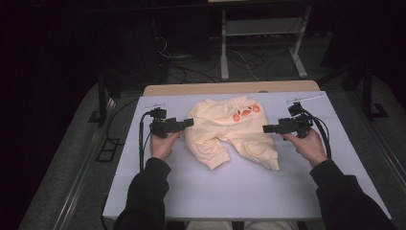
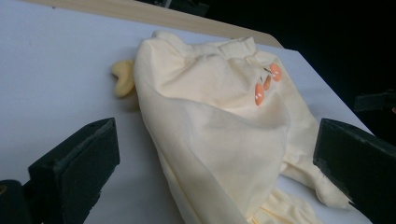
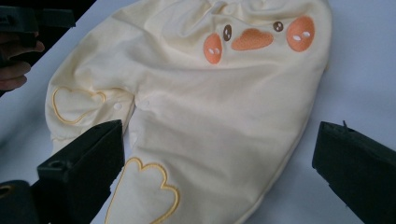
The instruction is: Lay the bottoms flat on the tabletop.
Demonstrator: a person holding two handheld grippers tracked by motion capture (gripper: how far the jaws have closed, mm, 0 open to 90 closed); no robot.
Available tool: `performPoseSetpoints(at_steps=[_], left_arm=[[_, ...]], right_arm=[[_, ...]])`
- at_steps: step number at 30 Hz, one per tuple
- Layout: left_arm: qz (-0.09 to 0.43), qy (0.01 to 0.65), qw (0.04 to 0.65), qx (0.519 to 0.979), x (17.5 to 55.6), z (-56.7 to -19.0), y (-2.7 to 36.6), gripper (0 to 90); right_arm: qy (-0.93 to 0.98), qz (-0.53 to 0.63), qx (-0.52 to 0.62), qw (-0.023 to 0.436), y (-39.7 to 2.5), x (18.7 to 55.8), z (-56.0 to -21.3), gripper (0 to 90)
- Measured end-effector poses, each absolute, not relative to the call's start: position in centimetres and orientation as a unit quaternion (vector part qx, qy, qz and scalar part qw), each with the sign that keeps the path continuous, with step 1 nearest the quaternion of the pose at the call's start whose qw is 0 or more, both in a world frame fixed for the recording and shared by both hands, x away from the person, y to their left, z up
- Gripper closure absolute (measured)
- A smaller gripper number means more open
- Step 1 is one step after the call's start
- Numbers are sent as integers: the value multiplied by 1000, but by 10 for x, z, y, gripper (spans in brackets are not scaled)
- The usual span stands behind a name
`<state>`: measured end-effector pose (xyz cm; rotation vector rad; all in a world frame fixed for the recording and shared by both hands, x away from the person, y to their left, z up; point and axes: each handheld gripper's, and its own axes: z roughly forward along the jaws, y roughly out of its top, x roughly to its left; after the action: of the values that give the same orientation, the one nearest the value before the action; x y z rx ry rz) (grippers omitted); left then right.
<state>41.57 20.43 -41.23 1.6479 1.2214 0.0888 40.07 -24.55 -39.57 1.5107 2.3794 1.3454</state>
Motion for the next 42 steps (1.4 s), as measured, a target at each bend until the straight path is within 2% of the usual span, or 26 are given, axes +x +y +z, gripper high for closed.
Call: performPoseSetpoints(at_steps=[18, 28, 32, 34, 42], left_arm=[[23, 509, 510, 693, 390, -430, 197, 1], [3, 508, 505, 698, 369, -440, 192, 3], [-7, 510, 506, 695, 365, -440, 193, 4], [-11, 510, 512, 691, 361, -441, 194, 47], [-35, 516, 504, 691, 353, -446, 193, 130]], right_arm=[[769, 431, 472, -5, -250, 367, -413, 36], [774, 435, 461, -3, -251, 351, -409, 63], [778, 432, 456, -6, -251, 345, -411, 101], [781, 433, 451, -7, -252, 341, -410, 131], [786, 425, 448, -22, -253, 327, -411, 234]])
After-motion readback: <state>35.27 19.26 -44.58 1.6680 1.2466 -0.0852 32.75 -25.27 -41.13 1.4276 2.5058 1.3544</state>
